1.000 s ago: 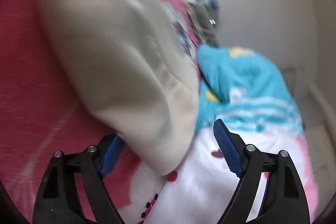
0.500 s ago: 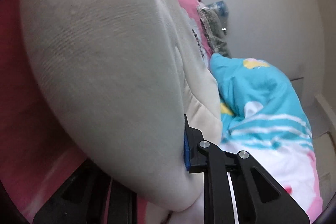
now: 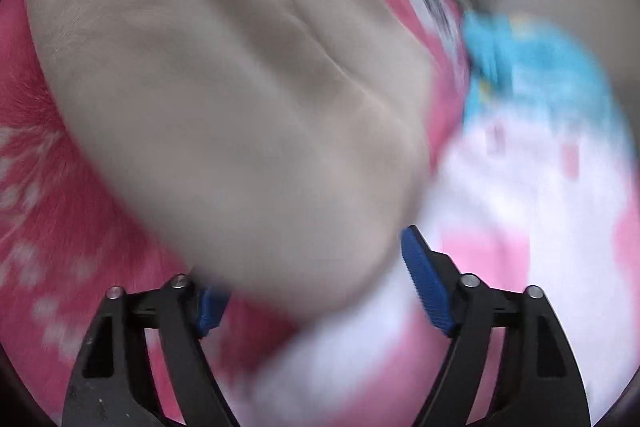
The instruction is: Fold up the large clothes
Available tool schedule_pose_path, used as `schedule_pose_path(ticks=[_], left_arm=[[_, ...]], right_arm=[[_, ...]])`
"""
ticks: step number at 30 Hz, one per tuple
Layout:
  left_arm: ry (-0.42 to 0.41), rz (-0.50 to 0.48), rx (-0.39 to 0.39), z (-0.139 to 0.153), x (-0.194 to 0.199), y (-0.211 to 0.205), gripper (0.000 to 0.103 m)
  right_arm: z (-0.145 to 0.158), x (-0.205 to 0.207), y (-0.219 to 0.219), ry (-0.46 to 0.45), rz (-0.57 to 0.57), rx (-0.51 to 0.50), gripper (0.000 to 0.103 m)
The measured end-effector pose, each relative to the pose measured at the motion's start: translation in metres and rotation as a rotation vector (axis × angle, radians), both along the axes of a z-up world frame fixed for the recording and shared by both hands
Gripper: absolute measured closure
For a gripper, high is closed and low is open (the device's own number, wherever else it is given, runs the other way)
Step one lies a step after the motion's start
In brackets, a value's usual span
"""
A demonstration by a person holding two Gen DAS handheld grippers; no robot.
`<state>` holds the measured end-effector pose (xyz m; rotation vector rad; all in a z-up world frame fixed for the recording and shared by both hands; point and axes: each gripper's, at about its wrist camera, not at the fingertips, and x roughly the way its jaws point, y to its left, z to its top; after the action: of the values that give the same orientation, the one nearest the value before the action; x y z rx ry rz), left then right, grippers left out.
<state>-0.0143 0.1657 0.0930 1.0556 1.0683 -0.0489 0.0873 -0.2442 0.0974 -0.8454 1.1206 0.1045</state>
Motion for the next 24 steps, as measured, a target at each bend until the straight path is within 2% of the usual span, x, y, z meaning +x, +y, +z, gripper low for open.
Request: schedule_pose_path(ticks=[1, 2, 3, 5, 6, 7, 8, 9, 10, 11, 12, 13, 14, 15, 17, 20, 21, 22, 23, 24], left_arm=[[-0.013, 0.084, -0.183, 0.027, 0.002, 0.002, 0.069], [-0.044, 0.119, -0.336, 0.049, 0.007, -0.003, 0.066], [-0.077, 0.130, -0.412, 0.061, 0.016, -0.009, 0.059], [-0.117, 0.113, -0.629, 0.073, 0.047, -0.031, 0.055], [-0.128, 0.114, -0.717, 0.072, 0.052, -0.034, 0.055], [-0.136, 0.131, -0.872, 0.066, 0.070, -0.032, 0.055], [-0.139, 0.160, -0.999, 0.058, 0.086, -0.025, 0.055], [-0.138, 0.201, -1.094, 0.049, 0.095, -0.016, 0.055], [-0.123, 0.298, -1.217, 0.032, 0.118, 0.001, 0.055], [-0.125, 0.373, -1.299, 0.016, 0.130, 0.019, 0.063], [-0.162, 0.438, -1.320, 0.005, 0.136, 0.034, 0.096], [-0.172, 0.470, -1.333, 0.003, 0.142, 0.044, 0.099], [-0.159, 0.485, -1.377, 0.002, 0.144, 0.051, 0.099], [-0.158, 0.492, -1.349, 0.008, 0.151, 0.048, 0.099], [-0.234, 0.479, -1.161, 0.023, 0.147, 0.024, 0.099], [-0.347, 0.514, -0.934, 0.037, 0.145, -0.003, 0.099], [-0.379, 0.533, -0.880, 0.042, 0.141, -0.007, 0.099], [-0.400, 0.555, -0.829, 0.048, 0.127, -0.014, 0.088], [-0.394, 0.545, -0.840, 0.055, 0.114, -0.023, 0.082], [-0.377, 0.535, -0.863, 0.061, 0.101, -0.035, 0.065]], right_arm=[[0.012, -0.008, -0.008, 0.004, -0.041, 0.061, 0.028], [0.024, -0.013, -0.009, -0.006, -0.058, 0.115, 0.030], [0.038, -0.018, -0.006, -0.037, -0.077, 0.200, 0.031], [0.054, -0.021, 0.003, -0.112, -0.113, 0.392, 0.031], [0.056, -0.016, 0.012, -0.149, -0.134, 0.496, 0.030], [0.054, -0.004, 0.018, -0.192, -0.169, 0.601, 0.030], [0.049, 0.012, 0.020, -0.215, -0.194, 0.695, 0.030], [0.044, 0.043, 0.018, -0.235, -0.214, 0.759, 0.031], [0.025, 0.051, 0.019, -0.248, -0.248, 0.791, 0.031], [0.015, 0.062, 0.013, -0.246, -0.282, 0.740, 0.031], [0.000, 0.065, 0.011, -0.252, -0.317, 0.662, 0.031], [-0.008, 0.063, 0.003, -0.248, -0.309, 0.640, 0.026], [-0.012, 0.060, -0.004, -0.273, -0.329, 0.575, 0.021], [-0.014, 0.052, -0.005, -0.282, -0.325, 0.546, 0.019], [-0.007, 0.041, -0.005, -0.302, -0.310, 0.495, 0.020], [0.001, 0.039, -0.017, -0.291, -0.318, 0.509, 0.020], [0.002, 0.043, -0.022, -0.306, -0.330, 0.513, 0.034], [0.011, 0.026, -0.023, -0.344, -0.327, 0.549, 0.045], [0.019, 0.004, -0.023, -0.358, -0.276, 0.647, 0.045], [0.022, -0.007, -0.023, -0.345, -0.214, 0.727, 0.045]])
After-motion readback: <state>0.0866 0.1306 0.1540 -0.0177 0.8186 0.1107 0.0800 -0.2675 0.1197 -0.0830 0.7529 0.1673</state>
